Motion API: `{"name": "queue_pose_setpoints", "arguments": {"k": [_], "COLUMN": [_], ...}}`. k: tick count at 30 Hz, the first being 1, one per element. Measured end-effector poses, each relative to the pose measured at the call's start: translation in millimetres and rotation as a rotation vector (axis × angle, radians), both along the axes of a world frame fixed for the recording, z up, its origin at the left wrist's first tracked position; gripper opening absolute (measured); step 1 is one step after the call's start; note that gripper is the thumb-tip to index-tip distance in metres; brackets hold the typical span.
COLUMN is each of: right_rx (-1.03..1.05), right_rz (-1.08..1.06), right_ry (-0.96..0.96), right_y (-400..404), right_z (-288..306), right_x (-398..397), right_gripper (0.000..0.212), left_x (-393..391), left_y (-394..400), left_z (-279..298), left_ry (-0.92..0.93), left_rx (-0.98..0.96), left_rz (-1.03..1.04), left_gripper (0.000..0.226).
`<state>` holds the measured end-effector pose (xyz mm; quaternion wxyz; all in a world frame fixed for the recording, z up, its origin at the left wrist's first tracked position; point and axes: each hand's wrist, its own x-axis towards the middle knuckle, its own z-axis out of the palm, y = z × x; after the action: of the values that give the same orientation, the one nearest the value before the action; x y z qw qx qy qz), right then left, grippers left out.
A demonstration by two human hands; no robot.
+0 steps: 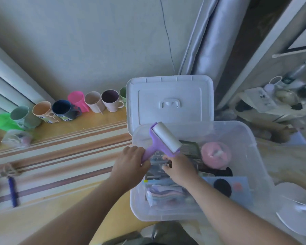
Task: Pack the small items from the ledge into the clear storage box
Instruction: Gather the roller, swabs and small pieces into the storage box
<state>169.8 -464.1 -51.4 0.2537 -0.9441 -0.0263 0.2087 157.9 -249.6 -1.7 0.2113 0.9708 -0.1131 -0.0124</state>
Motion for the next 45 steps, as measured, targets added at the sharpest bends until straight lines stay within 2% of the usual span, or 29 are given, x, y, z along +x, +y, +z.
{"name": "queue_pose_setpoints", "arguments": {"k": [2, 4, 5, 6, 9, 11, 12, 14, 16, 17, 18, 20, 22, 23, 25, 27, 30, 33, 38, 42, 45], "right_rx": [0.277, 0.79, 0.978, 1.076, 1.039, 0.98, 0.978, 1.071, 1.172, 1.113, 0.966, 0.548, 0.167, 0.03, -0.147, -0.251, -0.271, -0.334, -0.362, -0.147, 0.016], "right_rz": [-0.14, -0.31, -0.391, -0.455, -0.515, -0.542, -0.584, -0.76, -0.949, -0.959, -0.872, -0.527, -0.15, -0.002, 0.18, 0.27, 0.307, 0.324, 0.289, 0.222, 0.244], "right_ry": [0.077, 0.332, 0.449, 0.497, 0.355, 0.258, 0.215, 0.166, 0.109, 0.051, -0.024, -0.1, -0.1, -0.094, -0.086, -0.079, -0.002, -0.01, -0.054, -0.215, -0.375], "right_y": [-19.9, -36.2, -41.4, -44.8, -43.8, -38.5, -37.7, -45.4, -64.0, -77.1, -90.8, -113.9, -122.1, -122.1, -116.2, -110.7, -101.4, -91.3, -84.9, -54.3, 0.1], "right_z": [16.6, 41.9, 52.1, 60.0, 70.0, 71.6, 75.3, 78.8, 79.2, 76.3, 72.2, 62.5, 51.5, 45.0, 33.6, 19.9, 7.5, 5.4, 11.7, 23.5, 39.8], "right_x": [1.5, -1.8, -4.2, -6.8, -18.7, -26.4, -28.5, -22.1, -9.3, -2.9, 1.4, 5.4, 6.4, 7.5, 10.9, 14.6, 16.2, 15.7, 16.3, 13.1, 9.7], "right_gripper": [0.02, 0.015, 0.018, 0.021, 0.015, 0.028, 0.027, 0.015, 0.009, 0.013, 0.022, 0.029, 0.011, 0.011, 0.011, 0.009, 0.017, 0.02, 0.027, 0.04, 0.045], "left_x": [-2.7, -4.3, -5.8, -8.4, -19.6, -25.4, -26.7, -28.6, -29.6, -29.9, -29.2, -24.5, -14.6, -9.0, 0.5, 4.4, 3.2, 2.3, -5.3, -18.9, -29.8], "left_y": [-13.2, -30.5, -40.8, -52.0, -84.9, -100.5, -104.7, -105.5, -96.3, -89.9, -83.9, -72.8, -65.8, -63.5, -58.7, -54.4, -51.1, -48.4, -34.4, 2.3, 50.3], "left_z": [2.3, 9.5, 13.3, 15.5, 16.1, 12.7, 11.0, 11.2, 8.9, 8.0, 8.0, 4.2, 2.1, 0.1, -3.9, -7.5, -13.1, -15.1, -9.4, 2.7, 10.8], "left_ry": [-0.062, -0.103, -0.108, -0.107, -0.079, -0.043, -0.014, 0.111, 0.223, 0.243, 0.241, 0.188, 0.12, 0.092, 0.044, 0.035, 0.009, -0.021, -0.085, -0.118, -0.073], "left_rx": [0.052, 0.049, 0.04, 0.035, 0.102, 0.182, 0.232, 0.335, 0.394, 0.409, 0.428, 0.474, 0.518, 0.535, 0.557, 0.572, 0.589, 0.536, 0.26, 0.133, 0.046], "left_rz": [0.038, 0.05, 0.037, 0.009, -0.104, -0.138, -0.148, -0.141, -0.13, -0.127, -0.123, -0.121, -0.116, -0.113, -0.112, -0.139, -0.193, -0.227, -0.145, -0.043, 0.137], "left_gripper": [0.024, 0.024, 0.024, 0.023, 0.021, 0.017, 0.015, 0.01, 0.019, 0.021, 0.022, 0.023, 0.021, 0.019, 0.014, 0.013, 0.013, 0.014, 0.022, 0.049, 0.06]}}
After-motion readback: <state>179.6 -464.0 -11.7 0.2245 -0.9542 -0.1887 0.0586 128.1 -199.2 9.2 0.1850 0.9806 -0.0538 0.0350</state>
